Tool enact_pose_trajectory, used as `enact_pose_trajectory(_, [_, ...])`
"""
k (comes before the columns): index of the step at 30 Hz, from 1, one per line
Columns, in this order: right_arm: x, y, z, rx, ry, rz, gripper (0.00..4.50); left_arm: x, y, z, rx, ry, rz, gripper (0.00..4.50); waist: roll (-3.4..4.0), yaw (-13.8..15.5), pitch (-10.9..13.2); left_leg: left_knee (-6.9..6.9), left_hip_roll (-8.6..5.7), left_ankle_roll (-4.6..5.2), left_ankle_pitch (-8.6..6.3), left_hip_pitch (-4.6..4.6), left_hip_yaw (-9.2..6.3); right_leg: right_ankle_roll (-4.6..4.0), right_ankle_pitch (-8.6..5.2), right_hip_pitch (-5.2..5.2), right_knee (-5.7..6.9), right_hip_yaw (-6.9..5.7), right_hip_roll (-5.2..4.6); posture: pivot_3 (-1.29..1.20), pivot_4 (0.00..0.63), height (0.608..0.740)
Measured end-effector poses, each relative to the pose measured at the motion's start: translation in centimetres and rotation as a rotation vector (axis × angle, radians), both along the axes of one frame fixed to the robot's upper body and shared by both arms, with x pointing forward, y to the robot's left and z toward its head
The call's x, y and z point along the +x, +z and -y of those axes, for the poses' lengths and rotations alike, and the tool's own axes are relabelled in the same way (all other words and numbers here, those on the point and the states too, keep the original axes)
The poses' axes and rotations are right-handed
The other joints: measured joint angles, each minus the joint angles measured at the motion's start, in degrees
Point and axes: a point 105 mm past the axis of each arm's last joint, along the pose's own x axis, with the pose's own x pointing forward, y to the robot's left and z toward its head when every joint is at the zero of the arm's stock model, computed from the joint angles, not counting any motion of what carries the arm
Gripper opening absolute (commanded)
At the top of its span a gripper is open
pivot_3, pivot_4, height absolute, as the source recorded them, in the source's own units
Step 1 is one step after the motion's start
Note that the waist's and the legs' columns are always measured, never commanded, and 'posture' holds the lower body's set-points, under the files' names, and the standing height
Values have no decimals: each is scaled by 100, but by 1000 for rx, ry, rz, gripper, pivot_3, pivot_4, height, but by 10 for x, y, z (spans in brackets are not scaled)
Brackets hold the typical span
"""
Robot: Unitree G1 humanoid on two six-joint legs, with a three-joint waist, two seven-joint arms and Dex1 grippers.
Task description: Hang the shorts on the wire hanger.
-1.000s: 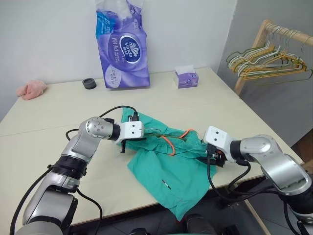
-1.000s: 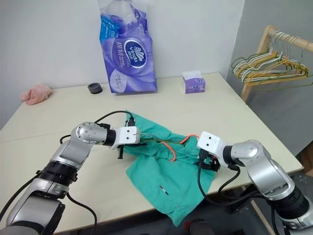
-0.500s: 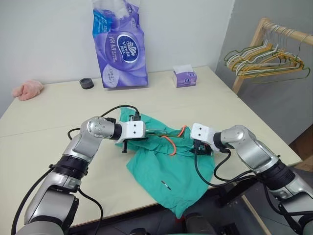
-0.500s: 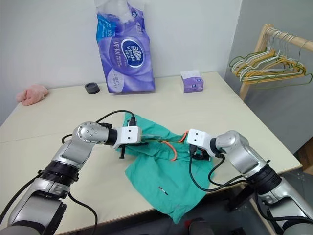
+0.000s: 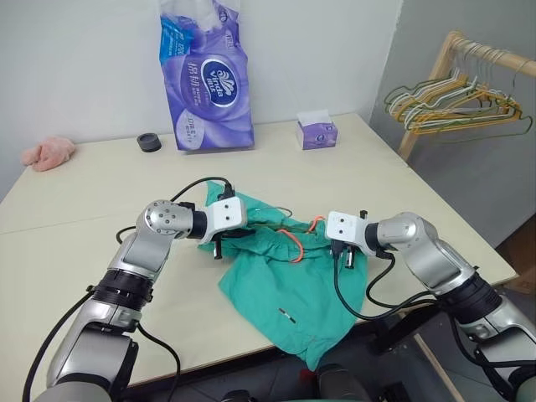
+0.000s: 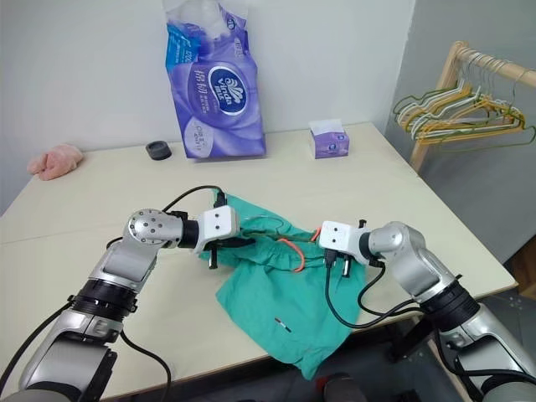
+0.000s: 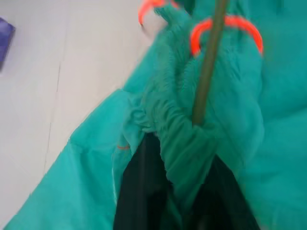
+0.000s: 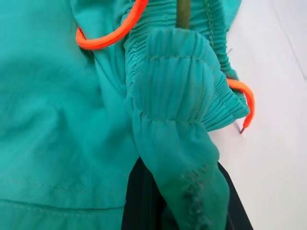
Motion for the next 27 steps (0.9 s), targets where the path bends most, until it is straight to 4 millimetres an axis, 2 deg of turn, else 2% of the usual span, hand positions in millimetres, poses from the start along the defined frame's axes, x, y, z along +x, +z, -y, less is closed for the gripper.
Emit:
enact_pose_trajectory(4, [-4, 4, 0, 27, -4, -11, 0, 2, 9, -8, -131, 71, -86, 2640, 1, -10, -1, -1, -1, 0, 0, -1, -1, 0, 0, -1, 1, 0, 0, -194, 0, 740])
enact_pose_trajectory(6, [-7, 9, 1, 37, 2, -10, 0, 2, 15, -22, -215, 128, -154, 3211, 1, -16, 0, -2, 0, 0, 0, -1, -3, 0, 0, -2, 1, -3, 0, -193, 0, 740])
enact_pose_trajectory(9, [-11, 11, 6, 52, -17, -21, 0, 0, 29, -53, -306, 205, -248, 3211, 1, -24, 0, -2, 0, 0, 0, -1, -8, 0, 0, -2, 0, -9, 1, -191, 0, 740])
enact_pose_trajectory(12, [-12, 11, 7, 52, -23, -27, 0, -7, 35, -65, -307, 198, -302, 3211, 2, -7, -1, 0, -4, -1, 0, -1, -11, 0, 0, 1, 0, -11, -2, -191, 0, 740])
enact_pose_trajectory(15, [-13, 13, 5, 55, -19, -24, 0, -14, 27, -69, -264, 170, -359, 3211, 2, 3, -1, 3, -4, -1, 1, -1, -17, 0, 0, 4, -2, -18, -3, -189, 0, 740])
enact_pose_trajectory(20, [-15, 14, 4, 58, -17, -30, 0, -22, 0, -62, -168, 116, -407, 3211, 2, 2, -1, 3, -4, -1, 0, -4, -18, 0, 0, 4, -2, -20, -3, -199, 0, 740])
enact_pose_trajectory(27, [-23, 19, -1, 72, 11, -37, 0, 2, -21, -62, -145, 208, -310, 3211, 2, -13, -1, 5, -5, -2, 0, -15, -27, 0, 0, -2, -3, -31, -8, -213, 0, 740])
